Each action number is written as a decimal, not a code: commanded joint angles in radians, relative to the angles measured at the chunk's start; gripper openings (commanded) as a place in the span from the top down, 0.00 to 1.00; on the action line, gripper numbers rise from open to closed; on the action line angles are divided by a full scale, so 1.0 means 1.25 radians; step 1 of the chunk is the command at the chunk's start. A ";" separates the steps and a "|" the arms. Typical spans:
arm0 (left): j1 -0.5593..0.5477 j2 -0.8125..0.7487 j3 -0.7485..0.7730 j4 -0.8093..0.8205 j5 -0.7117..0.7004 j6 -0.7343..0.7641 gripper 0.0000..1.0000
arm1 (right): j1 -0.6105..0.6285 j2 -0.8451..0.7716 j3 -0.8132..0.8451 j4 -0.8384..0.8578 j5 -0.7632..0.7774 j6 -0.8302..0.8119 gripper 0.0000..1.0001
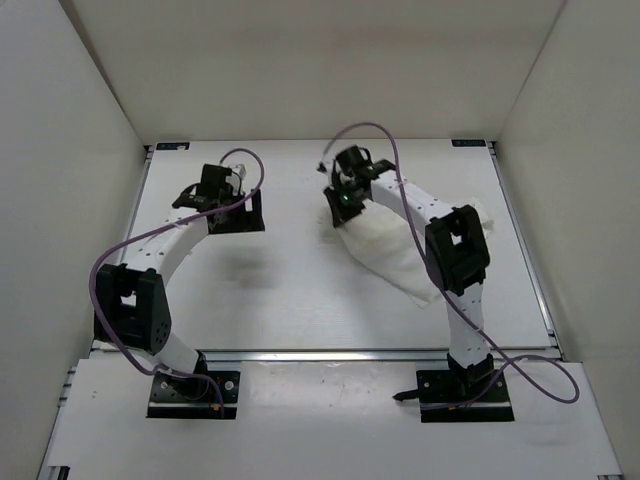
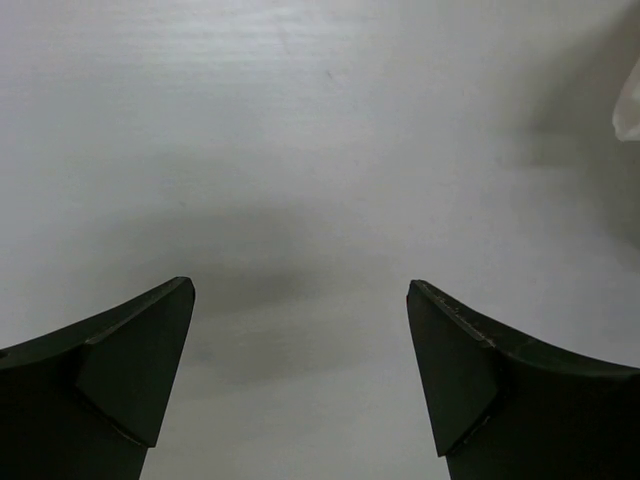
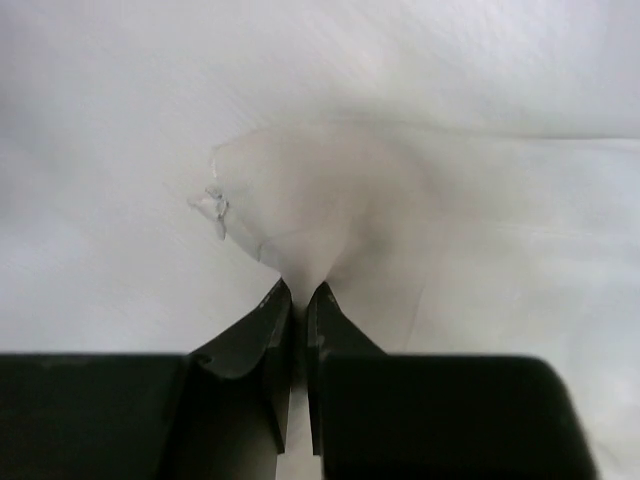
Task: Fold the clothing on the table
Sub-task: Move the skirt to the center of the board
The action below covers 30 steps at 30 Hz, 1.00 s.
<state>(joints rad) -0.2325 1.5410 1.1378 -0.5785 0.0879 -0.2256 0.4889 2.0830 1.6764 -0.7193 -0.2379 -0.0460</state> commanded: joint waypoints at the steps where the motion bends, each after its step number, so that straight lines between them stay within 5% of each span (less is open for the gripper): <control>1: 0.061 -0.015 0.092 0.009 -0.036 -0.001 0.01 | 0.078 -0.011 0.318 -0.074 -0.124 0.021 1.00; 6: 0.148 -0.031 0.251 -0.030 -0.092 0.011 0.01 | 0.074 -0.122 0.420 0.077 -0.305 0.153 1.00; 14: 0.104 -0.066 0.441 -0.097 -0.143 0.073 0.02 | -0.014 -0.438 -0.014 0.383 -0.280 0.278 1.00; 20: 0.068 -0.049 0.380 -0.060 -0.077 0.083 0.02 | -0.136 -0.366 -0.207 0.405 -0.331 0.330 0.99; 24: -0.027 0.005 0.287 -0.024 -0.134 0.096 0.02 | -0.185 -0.300 -0.288 0.437 -0.279 0.345 1.00; 26: -0.065 0.052 0.263 -0.005 -0.157 0.095 0.01 | -0.213 -0.237 -0.285 0.434 -0.261 0.339 0.87; 30: -0.099 0.161 0.259 0.014 -0.123 0.060 0.01 | -0.274 -0.135 -0.196 0.353 -0.280 0.312 0.46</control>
<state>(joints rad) -0.3374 1.6802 1.4693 -0.5865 -0.0803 -0.1284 0.1944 1.9190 1.3159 -0.2878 -0.5789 0.3679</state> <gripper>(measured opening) 0.986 0.481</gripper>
